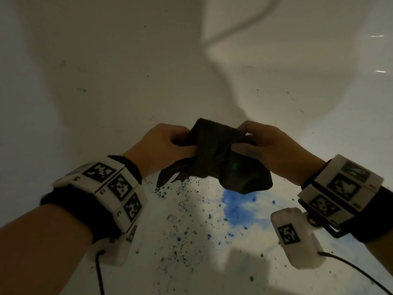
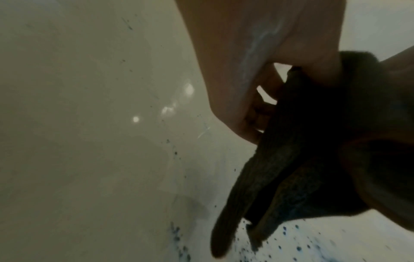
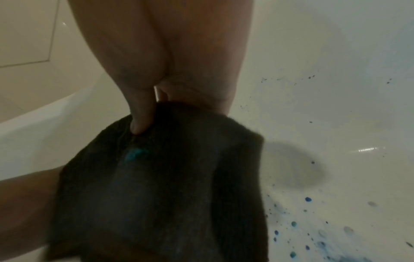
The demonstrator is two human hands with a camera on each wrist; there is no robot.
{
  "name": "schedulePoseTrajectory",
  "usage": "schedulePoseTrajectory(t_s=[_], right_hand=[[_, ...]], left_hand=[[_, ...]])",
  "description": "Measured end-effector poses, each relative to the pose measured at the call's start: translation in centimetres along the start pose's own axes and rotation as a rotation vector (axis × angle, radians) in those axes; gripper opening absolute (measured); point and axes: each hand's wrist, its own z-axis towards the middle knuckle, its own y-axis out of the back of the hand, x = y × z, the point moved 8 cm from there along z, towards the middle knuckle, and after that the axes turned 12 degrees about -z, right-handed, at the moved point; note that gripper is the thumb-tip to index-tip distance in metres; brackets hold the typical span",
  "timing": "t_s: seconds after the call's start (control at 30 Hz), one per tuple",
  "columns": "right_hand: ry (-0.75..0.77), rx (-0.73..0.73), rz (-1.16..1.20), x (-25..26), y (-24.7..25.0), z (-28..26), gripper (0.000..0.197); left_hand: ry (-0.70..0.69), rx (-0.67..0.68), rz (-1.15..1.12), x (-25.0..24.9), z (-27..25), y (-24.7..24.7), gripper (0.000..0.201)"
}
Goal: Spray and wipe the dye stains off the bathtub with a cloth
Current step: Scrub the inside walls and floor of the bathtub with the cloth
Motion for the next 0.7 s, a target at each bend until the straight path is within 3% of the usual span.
schedulePoseTrajectory(t_s=[0.1, 0.23, 0.37, 0.4, 0.5, 0.57, 0.63, 0.7], right_hand=[[-0.029, 0.044, 0.130, 0.0, -0.1, -0.6, 0.008], [-0.059, 0.034, 0.286, 0.2, 0.5, -0.6, 0.015], [-0.053, -0.010, 0.294, 0.3, 1.4, 0.0, 0.012], [-0.054, -0.011, 0.277, 0.3, 1.4, 0.1, 0.010], [-0.059, -0.034, 0.253, 0.3, 1.6, 0.2, 0.006], [-0.077, -0.053, 0.207, 0.1, 1.8, 0.1, 0.013], [-0.088, -0.056, 0.055, -0.2, 1.8, 0.1, 0.028], [-0.042, -0.040, -0.251, 0.4, 1.3, 0.1, 0.040]], left_hand=[[0.081, -0.011, -0.121, 0.6, 0.2, -0.3, 0.023], [0.096, -0.059, -0.364, -0.2, 0.3, -0.3, 0.016], [0.069, -0.089, -0.434, -0.8, 0.4, -0.3, 0.055], [0.065, -0.084, -0.451, -0.9, 0.4, -0.3, 0.055], [-0.052, -0.103, -0.339, -1.9, -0.1, 0.0, 0.027], [-0.138, -0.165, -0.243, -2.5, -0.3, 0.6, 0.016], [-0.176, -0.194, -0.245, -2.7, -0.4, 1.0, 0.017], [-0.169, -0.174, -0.268, -2.9, -0.4, 1.0, 0.018]])
